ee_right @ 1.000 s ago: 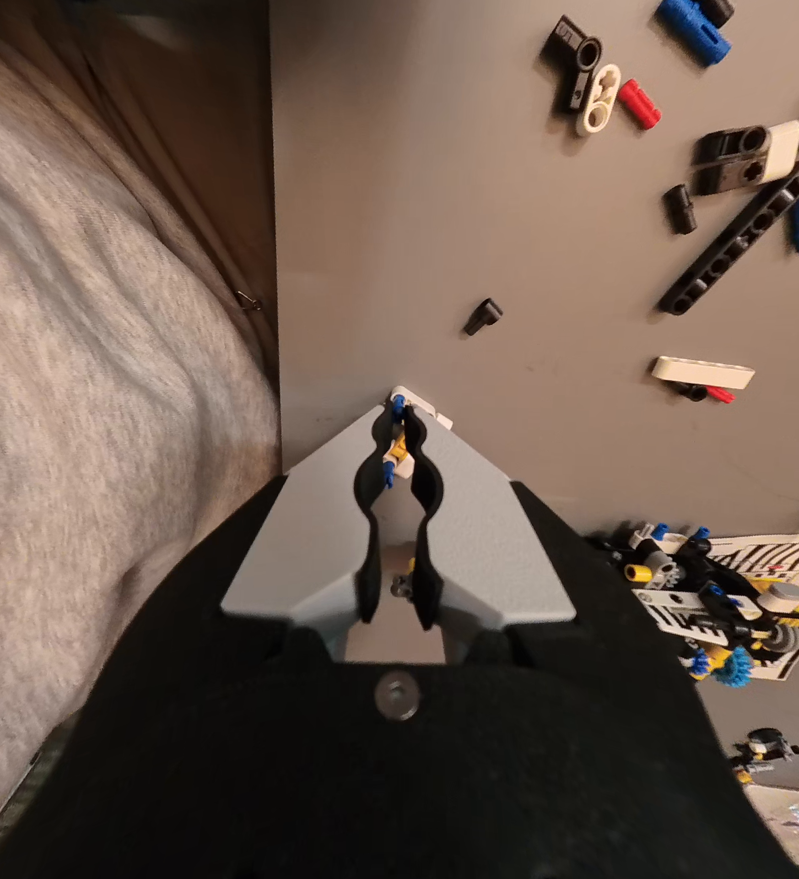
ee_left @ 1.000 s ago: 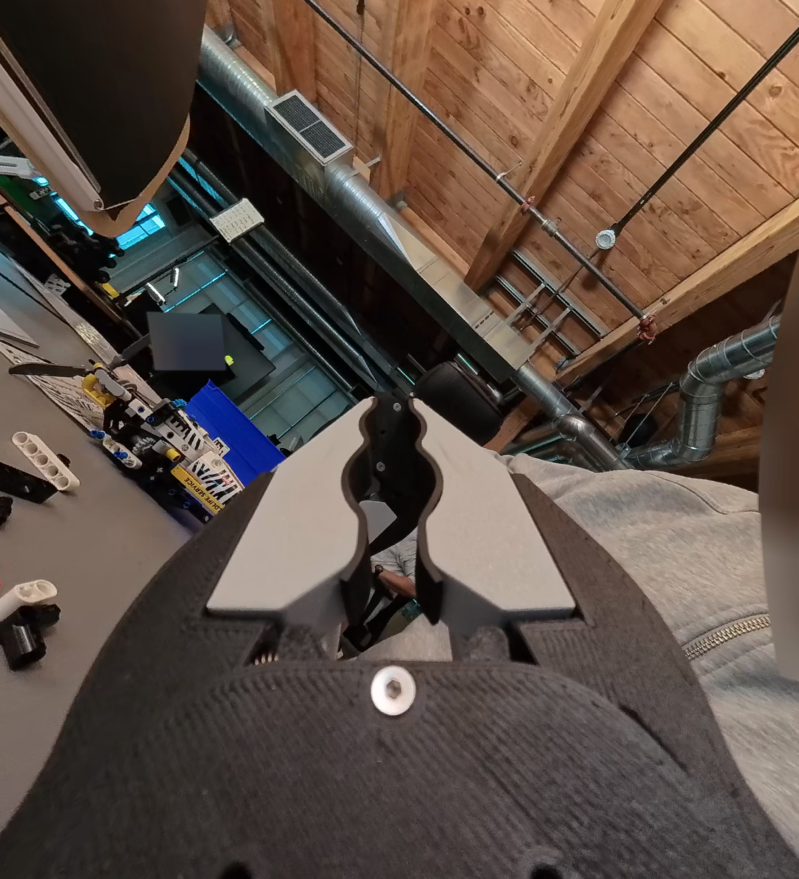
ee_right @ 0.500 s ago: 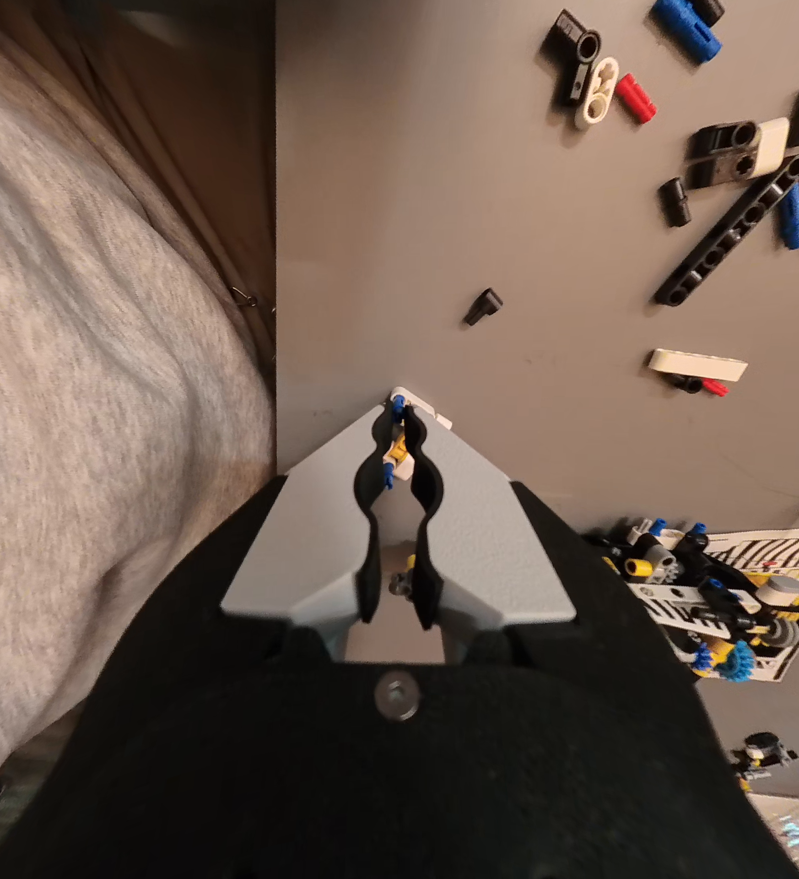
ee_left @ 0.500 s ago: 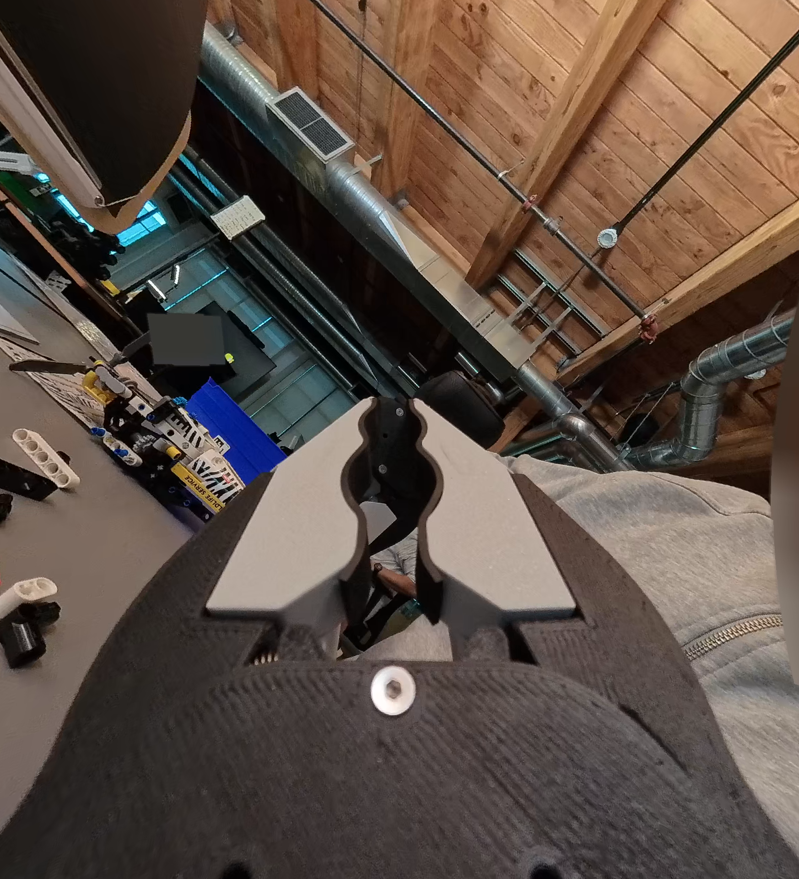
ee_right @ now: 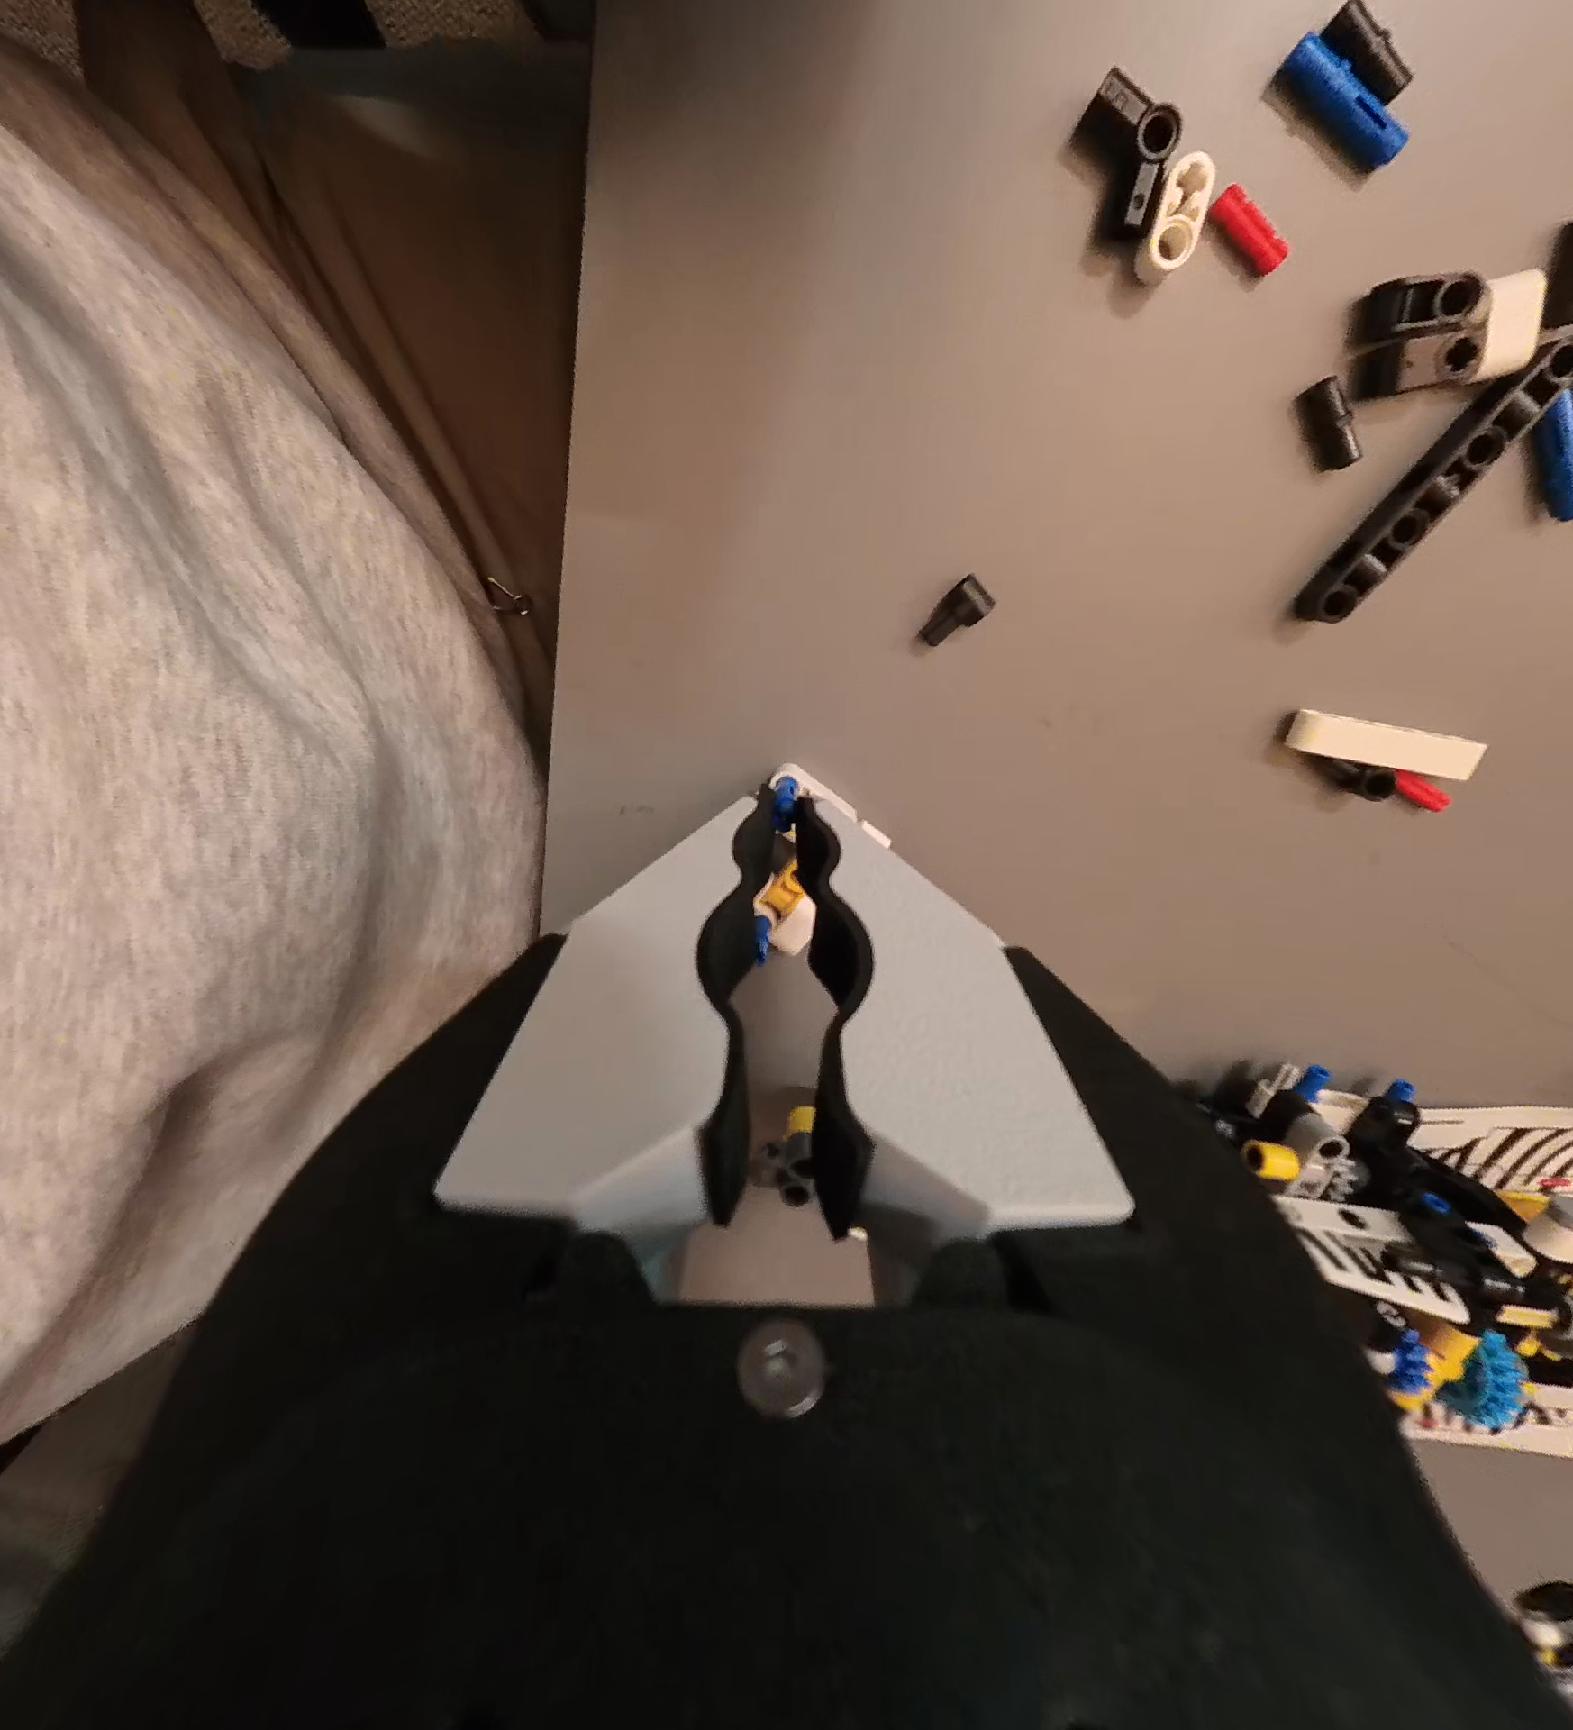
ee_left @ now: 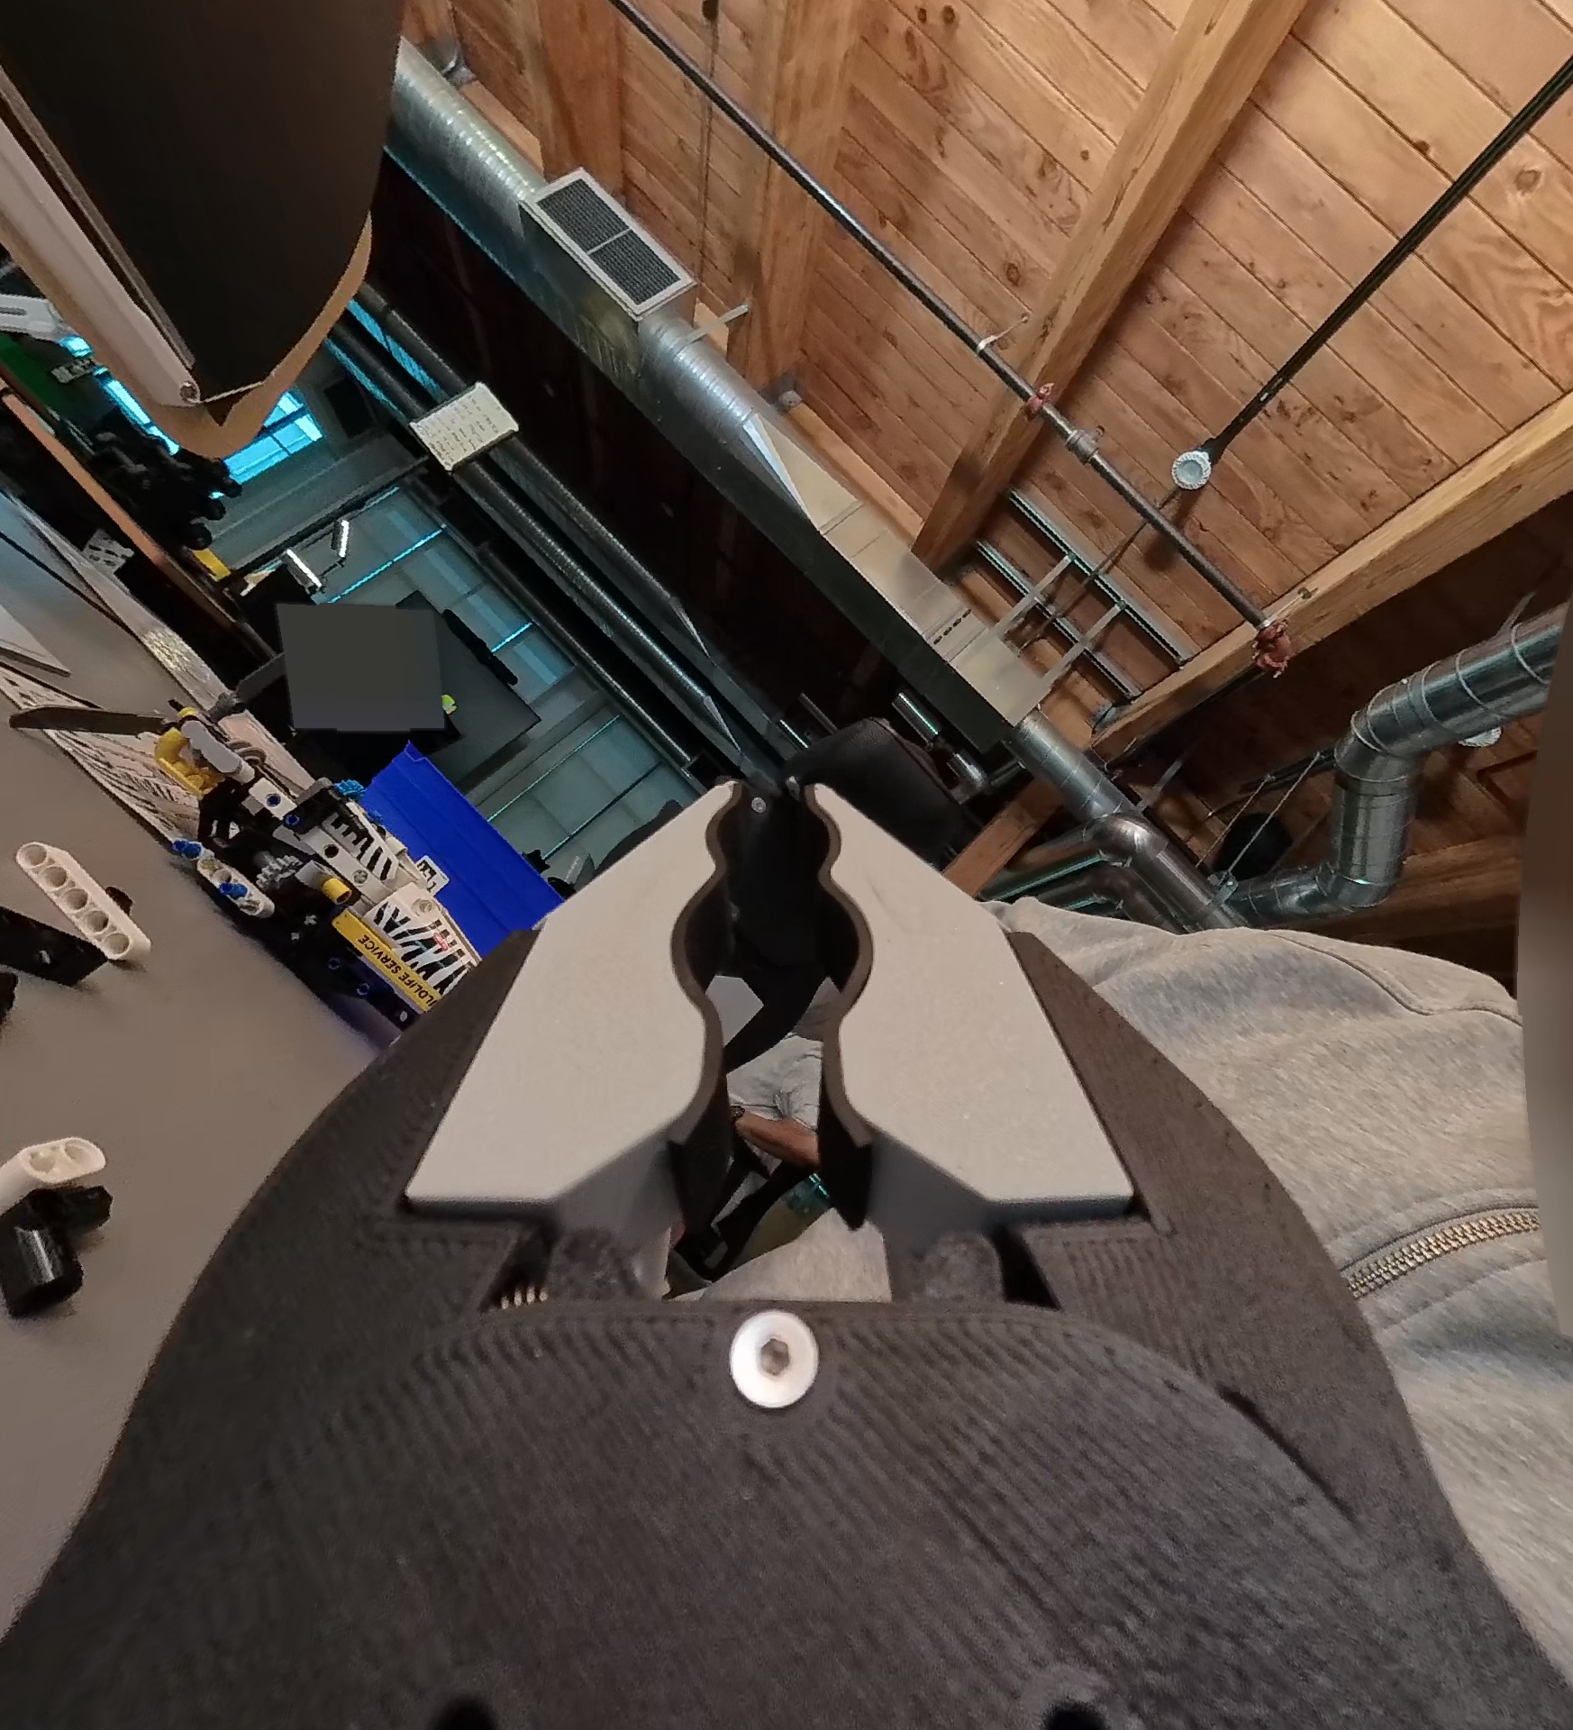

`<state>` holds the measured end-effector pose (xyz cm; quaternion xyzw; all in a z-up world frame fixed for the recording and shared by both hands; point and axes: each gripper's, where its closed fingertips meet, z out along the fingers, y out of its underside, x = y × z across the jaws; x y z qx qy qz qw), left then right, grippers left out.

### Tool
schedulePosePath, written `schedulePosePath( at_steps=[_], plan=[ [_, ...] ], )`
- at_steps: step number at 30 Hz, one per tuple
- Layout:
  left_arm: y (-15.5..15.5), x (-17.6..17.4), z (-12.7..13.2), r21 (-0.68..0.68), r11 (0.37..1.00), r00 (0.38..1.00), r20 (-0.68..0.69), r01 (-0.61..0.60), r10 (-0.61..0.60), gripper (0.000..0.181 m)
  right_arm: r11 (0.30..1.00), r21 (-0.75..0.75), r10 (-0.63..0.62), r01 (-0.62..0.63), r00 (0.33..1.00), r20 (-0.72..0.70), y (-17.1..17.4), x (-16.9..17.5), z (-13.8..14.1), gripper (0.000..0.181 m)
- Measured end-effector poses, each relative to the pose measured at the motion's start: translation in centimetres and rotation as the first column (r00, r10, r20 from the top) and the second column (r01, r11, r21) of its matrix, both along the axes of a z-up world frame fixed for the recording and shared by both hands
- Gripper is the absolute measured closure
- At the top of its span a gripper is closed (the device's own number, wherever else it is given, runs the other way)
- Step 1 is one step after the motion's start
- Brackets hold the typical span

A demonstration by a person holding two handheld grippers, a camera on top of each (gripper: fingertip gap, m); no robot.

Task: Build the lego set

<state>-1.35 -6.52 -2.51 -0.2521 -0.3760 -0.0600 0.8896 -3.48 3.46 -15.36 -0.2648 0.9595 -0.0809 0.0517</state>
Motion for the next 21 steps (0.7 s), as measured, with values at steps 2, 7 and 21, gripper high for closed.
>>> schedulePosePath(
  at_steps=[2,7,21],
  plan=[
    [0.05,-0.02,-0.06,-0.004,1.0,1.0,0.003,0.001,-0.001,0.172,1.0,-0.007,0.005,-0.005,1.0,0.004,-0.01,0.01,0.0,0.179],
    [0.2,-0.02,-0.06,-0.005,1.0,1.0,0.003,0.007,-0.007,0.172,1.0,-0.01,0.029,-0.029,1.0,-0.008,0.04,0.02,-0.02,0.179],
    [0.22,0.0,-0.06,0.0,1.0,1.0,0.004,0.015,-0.015,0.172,0.992,0.002,0.123,-0.123,0.992,-0.008,0.02,0.11,-0.03,0.179]
  ],
)
